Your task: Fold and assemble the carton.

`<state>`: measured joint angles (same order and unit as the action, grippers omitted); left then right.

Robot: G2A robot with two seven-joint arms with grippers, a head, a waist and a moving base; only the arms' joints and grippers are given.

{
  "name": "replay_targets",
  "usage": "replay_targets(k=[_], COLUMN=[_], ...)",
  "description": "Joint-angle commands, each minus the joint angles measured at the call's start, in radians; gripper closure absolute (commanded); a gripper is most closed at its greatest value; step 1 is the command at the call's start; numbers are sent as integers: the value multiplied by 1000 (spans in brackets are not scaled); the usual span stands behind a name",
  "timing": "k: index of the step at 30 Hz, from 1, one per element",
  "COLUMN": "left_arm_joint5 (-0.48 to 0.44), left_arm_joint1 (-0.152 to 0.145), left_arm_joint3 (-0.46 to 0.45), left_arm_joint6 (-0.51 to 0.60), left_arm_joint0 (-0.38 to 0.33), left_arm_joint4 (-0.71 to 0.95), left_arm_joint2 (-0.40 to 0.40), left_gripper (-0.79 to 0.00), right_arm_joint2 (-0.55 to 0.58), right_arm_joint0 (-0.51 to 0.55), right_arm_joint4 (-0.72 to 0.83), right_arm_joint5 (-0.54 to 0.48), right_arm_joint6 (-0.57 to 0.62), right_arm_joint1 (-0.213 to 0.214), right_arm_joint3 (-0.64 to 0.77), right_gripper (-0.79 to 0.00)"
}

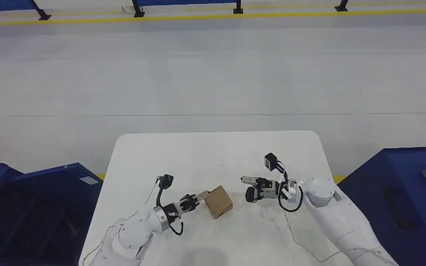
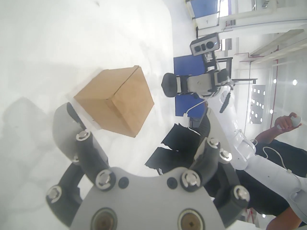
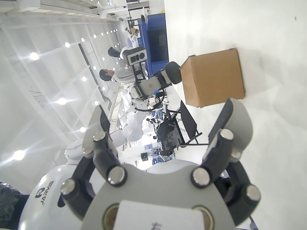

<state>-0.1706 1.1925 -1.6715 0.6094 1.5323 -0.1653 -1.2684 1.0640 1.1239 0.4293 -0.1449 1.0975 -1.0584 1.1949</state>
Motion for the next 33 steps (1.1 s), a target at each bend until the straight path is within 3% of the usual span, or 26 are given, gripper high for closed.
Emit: replay_targets(k=[1,2,3,5,7,11,17,22,33], left_arm_joint5=[-65,-117,-167,-255,-360,-436,-366,-300,-229], left_arm_joint1=[-6,-7,-8,-8,-4,6,24,36,49], left_arm_joint3=[-111,-155,-181,-214,-192,-121,1,76,166], left_arm_joint6=[-59,-84,-105,-169,-209,-334,-518,-578,-547], left_arm_joint0=[64,88,107,117,107,30,-39,-85,-142], left_arm_joint4=[-60,-92,-133,-273,-333,-573,-913,-970,-961], left_arm_joint2=[-25,-19,-8,26,80,141,236,271,290], left_gripper=[-683,-520,-219,0,0,0,0,0,0], right_arm_joint2=[-1,-1,-1,-1,-4,20,77,77,77], right_arm_joint0=[0,0,0,0,4,23,87,87,87], right_arm_joint4=[-1,-1,-1,-1,-6,24,46,46,46], right_arm_joint5=[-2,-2,-2,-2,4,11,12,12,12], right_arm_joint6=[1,1,1,1,-6,-8,-22,-22,-22], right_arm_joint1=[0,0,0,0,-1,4,19,19,19], right_arm_joint3=[1,1,1,1,6,39,89,89,89], right_gripper=[-785,-785,-785,-785,-785,-785,-785,-785,-785])
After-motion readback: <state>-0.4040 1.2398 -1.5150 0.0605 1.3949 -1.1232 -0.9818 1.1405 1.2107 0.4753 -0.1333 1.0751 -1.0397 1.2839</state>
